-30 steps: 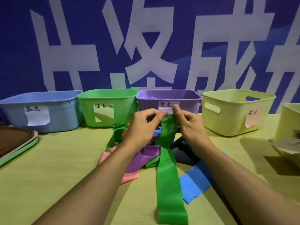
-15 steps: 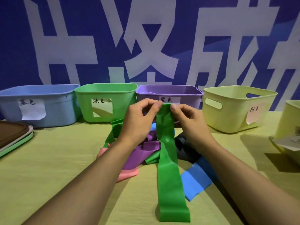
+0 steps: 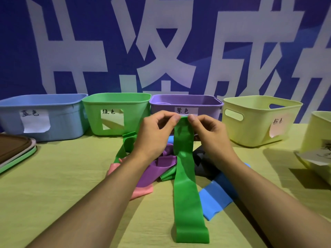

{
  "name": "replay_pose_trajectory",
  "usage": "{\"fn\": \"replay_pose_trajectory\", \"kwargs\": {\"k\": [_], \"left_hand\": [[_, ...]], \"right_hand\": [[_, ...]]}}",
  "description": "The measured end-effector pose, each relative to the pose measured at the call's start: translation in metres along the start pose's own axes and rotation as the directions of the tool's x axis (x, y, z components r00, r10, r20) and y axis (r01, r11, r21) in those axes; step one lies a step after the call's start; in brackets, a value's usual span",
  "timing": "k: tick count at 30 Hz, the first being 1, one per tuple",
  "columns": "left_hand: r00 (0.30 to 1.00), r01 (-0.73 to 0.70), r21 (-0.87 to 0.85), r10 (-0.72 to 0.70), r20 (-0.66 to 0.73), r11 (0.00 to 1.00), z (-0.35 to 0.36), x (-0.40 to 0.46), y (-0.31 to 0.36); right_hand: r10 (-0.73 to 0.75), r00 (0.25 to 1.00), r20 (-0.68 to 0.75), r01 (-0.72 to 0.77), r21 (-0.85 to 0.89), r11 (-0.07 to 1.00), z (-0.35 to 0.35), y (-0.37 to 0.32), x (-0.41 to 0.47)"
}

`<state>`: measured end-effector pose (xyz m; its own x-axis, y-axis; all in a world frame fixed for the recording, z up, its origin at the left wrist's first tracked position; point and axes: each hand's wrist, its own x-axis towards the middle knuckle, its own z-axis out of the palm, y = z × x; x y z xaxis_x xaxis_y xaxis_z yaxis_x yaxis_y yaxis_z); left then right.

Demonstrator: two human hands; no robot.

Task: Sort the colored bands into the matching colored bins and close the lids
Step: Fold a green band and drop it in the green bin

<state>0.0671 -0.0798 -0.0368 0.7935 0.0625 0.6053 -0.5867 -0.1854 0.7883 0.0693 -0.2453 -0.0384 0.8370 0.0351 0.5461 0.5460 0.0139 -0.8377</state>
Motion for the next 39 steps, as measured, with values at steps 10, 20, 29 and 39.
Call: {"fn": "replay_pose_trajectory", "kwargs": {"k": [10, 20, 29, 39], "left_hand": [[1.0, -0.005, -0.02, 0.006, 0.021, 1.0, 0.0004, -0.0019, 0.0037], [0.999, -0.029, 0.006, 0.029, 0.025, 1.0, 0.0003, -0.0029, 0.0069], [1.0, -0.001, -0.028, 0.002, 0.029, 1.0, 0.0017, -0.0044, 0.0077], [0.995, 0.084, -0.054, -0.08, 0.064, 0.995, 0.0034, -0.0032, 0.004]], "right_hand": [[-0.001, 1.0, -0.002, 0.001, -0.029, 1.0, -0.0012, 0.0037, -0.0002], [-0.005, 1.0, 0.005, 0.005, -0.027, 1.0, -0.0001, 0.0026, -0.0014], [0.025, 0.999, -0.032, -0.026, -0.037, 0.999, 0.0014, 0.0022, 0.0005], [0.035, 0.999, -0.03, -0.033, 0.065, 0.997, 0.0002, 0.0026, 0.0005]]}}
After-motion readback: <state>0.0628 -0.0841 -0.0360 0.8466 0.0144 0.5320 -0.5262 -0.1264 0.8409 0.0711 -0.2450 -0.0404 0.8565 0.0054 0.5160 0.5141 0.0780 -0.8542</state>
